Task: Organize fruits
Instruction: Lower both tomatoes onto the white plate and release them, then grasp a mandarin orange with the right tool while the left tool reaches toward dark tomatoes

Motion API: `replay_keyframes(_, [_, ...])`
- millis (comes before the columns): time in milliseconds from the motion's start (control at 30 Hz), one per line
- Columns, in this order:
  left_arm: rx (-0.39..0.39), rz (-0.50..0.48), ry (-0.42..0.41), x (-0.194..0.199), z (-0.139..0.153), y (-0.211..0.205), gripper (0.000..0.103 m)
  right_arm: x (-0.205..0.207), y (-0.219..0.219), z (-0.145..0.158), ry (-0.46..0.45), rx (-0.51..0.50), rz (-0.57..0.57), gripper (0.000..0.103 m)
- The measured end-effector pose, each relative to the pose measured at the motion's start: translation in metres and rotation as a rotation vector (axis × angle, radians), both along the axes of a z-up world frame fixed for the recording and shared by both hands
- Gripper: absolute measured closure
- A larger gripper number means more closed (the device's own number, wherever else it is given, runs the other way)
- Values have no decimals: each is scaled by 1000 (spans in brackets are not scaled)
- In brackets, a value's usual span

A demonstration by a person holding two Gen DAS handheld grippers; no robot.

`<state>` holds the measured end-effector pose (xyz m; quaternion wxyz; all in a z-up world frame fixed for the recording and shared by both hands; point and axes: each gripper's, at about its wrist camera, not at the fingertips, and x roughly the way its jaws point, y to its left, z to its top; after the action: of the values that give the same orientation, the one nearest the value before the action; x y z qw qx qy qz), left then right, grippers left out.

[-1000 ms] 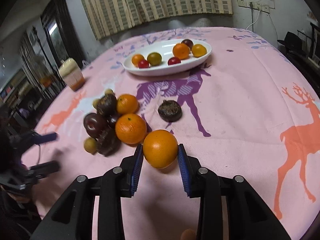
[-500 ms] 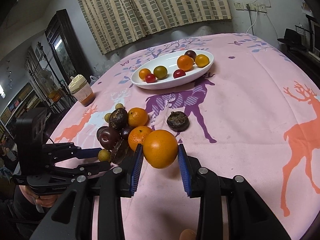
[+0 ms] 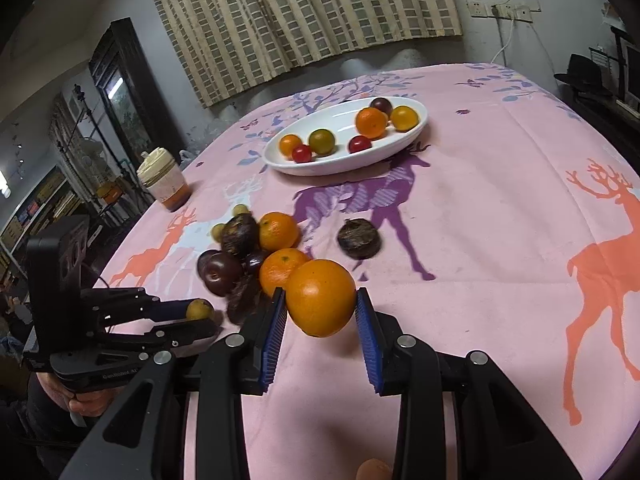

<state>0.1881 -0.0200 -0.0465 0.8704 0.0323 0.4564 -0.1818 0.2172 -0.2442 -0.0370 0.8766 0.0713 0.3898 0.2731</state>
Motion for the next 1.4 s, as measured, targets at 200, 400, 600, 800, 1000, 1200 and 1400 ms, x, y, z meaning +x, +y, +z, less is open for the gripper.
replay_keyframes(200, [-65,-29,-54,17,50,23,75,12,17,34,-30,77,92,68])
replay_keyframes(400, [-62,86,-156,117,88,31,75,88,42,62,-131,27,14,68])
replay_keyframes(600, [-25,129,-86,228,65,19,75,175,66,39,-102,-33,-5,68])
replay_keyframes(800, [34,253,-108,260,58,20,20,196,78,27,-127,-102,-12,34])
replay_keyframes(1000, [26,252,-140,200,68,44,9,150,62,37,-93,-64,28,33])
replay_keyframes(1200, [29,247,-154,114,59,56,9,81,65,38,-130,-144,49,32])
replay_keyframes(1400, [12,280,-174,44,37,60,8,39,62,14,-60,-160,3,32])
